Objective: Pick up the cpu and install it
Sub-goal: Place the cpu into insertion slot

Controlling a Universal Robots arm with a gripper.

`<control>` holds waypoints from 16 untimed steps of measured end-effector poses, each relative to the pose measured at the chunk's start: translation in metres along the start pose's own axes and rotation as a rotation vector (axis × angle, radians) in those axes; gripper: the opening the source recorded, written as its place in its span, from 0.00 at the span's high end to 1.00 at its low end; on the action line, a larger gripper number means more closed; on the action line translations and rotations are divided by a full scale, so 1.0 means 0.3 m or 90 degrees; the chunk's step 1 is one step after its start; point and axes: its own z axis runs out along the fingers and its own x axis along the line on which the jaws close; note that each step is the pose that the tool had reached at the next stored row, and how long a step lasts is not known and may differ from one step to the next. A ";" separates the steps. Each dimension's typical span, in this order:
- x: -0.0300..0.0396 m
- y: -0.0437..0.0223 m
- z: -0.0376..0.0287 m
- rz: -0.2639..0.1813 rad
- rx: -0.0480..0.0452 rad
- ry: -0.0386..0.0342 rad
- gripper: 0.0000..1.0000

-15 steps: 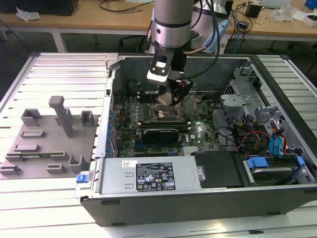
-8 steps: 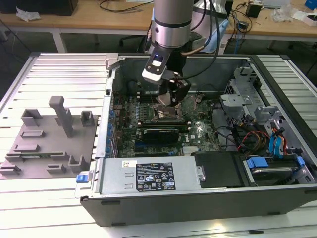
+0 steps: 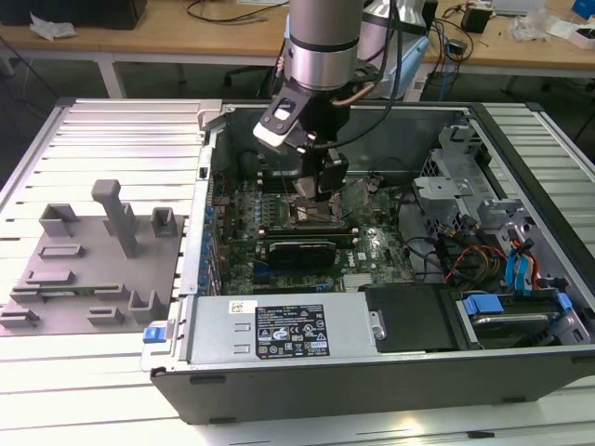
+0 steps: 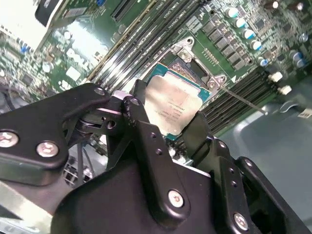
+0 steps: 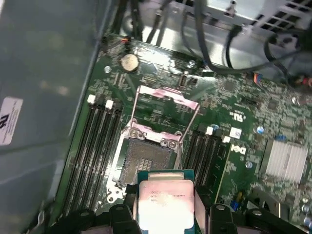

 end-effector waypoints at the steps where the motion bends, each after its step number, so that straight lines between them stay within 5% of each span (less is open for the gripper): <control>1: 0.000 0.000 0.000 0.020 0.0007 -0.0008 0.45; 8: 0.000 0.000 0.004 0.116 0.0043 -0.0047 0.45; 10: 0.000 0.000 0.005 0.117 0.0043 -0.0046 0.45; 13: 0.001 -0.002 0.021 0.118 -0.0071 -0.0055 0.45; 16: 0.002 -0.002 0.042 0.127 -0.0077 -0.0062 0.45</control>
